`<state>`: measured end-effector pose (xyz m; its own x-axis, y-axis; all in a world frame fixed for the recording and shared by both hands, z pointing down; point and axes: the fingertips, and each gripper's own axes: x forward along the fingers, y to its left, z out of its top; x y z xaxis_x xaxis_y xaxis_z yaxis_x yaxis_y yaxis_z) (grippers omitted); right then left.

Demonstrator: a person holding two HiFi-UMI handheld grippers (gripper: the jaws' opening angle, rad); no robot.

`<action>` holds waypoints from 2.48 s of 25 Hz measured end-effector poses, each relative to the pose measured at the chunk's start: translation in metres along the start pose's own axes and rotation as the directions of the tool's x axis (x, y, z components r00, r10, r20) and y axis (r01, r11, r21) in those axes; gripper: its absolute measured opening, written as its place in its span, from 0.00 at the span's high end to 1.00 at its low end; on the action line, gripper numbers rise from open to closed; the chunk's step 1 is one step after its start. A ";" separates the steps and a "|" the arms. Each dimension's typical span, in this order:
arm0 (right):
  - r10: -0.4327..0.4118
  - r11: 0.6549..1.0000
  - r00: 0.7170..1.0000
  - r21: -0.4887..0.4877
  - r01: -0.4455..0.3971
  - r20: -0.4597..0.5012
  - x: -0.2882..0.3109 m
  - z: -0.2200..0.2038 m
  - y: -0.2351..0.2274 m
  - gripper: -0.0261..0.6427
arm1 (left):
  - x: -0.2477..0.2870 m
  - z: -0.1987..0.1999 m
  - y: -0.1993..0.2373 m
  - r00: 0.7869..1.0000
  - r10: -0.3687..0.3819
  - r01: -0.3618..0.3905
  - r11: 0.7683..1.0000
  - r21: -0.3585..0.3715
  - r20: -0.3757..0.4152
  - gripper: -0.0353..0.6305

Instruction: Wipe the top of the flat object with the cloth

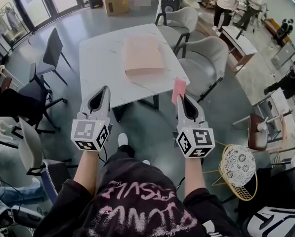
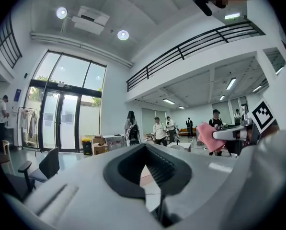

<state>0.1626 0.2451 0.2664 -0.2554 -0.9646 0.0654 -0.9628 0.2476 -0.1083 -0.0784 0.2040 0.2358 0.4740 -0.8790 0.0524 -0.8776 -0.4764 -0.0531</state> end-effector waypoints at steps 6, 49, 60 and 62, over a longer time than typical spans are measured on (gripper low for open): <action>-0.007 1.000 1.000 -0.006 0.007 0.011 0.016 0.004 -0.003 0.89 | 0.017 0.003 0.011 1.000 -0.006 0.006 1.000 -0.001 0.015 0.94; -0.059 0.998 0.992 0.014 0.061 -0.109 0.253 -0.018 -0.013 0.89 | 0.206 -0.052 0.162 0.995 -0.073 0.064 0.991 -0.119 -0.072 0.94; -0.102 0.995 0.985 -0.013 0.101 -0.136 0.298 -0.014 -0.001 0.89 | 0.235 -0.061 0.204 0.992 -0.107 0.093 0.980 -0.176 -0.073 0.94; -0.113 0.994 0.984 -0.018 0.112 -0.138 0.301 -0.014 0.001 0.89 | 0.238 -0.063 0.208 0.991 -0.114 0.099 0.979 -0.181 -0.072 0.94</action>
<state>0.0839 -0.0438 0.3002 -0.1544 -0.9646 0.2136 -0.9868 0.1397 -0.0822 -0.1531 -0.1028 0.3000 0.5645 -0.8151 0.1303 -0.8246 -0.5498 0.1334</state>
